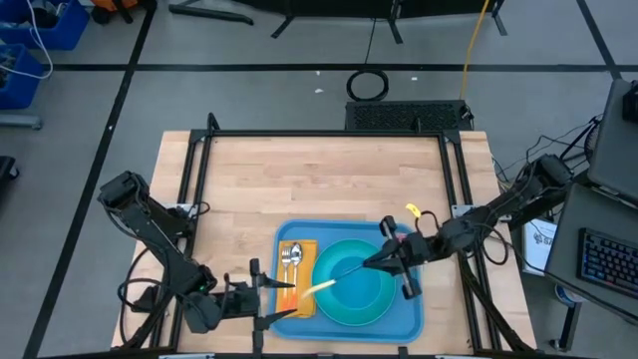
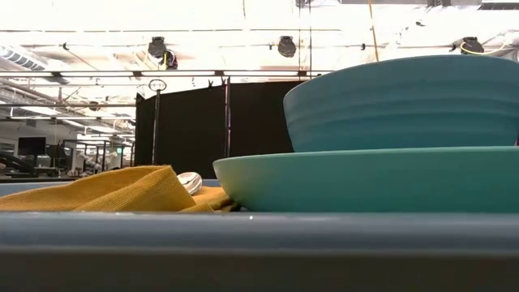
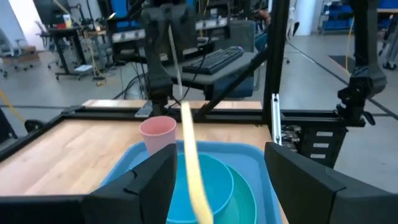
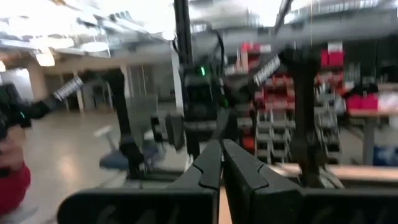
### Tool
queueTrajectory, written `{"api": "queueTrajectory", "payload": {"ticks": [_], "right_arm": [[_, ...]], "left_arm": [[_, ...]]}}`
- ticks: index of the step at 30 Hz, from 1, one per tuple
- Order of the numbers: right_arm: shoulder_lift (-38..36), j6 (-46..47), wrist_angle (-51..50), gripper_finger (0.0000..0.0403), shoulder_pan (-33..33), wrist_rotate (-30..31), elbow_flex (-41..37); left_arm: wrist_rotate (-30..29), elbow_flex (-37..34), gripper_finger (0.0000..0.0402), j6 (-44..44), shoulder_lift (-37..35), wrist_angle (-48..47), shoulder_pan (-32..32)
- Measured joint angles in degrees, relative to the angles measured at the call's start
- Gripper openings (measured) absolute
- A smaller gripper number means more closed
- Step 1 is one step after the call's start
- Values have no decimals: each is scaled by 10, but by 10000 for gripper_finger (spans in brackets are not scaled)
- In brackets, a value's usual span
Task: Set up tray
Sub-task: Put the knife beside the spoon on top of the napkin
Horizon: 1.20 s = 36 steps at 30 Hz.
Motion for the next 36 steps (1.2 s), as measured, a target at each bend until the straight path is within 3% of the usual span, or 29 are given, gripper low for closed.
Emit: {"api": "queueTrajectory", "payload": {"ticks": [5,13,29,36], "right_arm": [[9,12,-98,0,-15,-3,54],[16,71,-244,0,-51,-63,135],[154,210,-352,0,-173,-244,246],[189,255,-349,0,-224,-312,266]], "left_arm": [[0,0,248,34,-1,31,0],[0,0,248,41,-1,31,0],[0,0,248,104,-11,66,-19],[-1,0,248,126,-25,67,-48]]}}
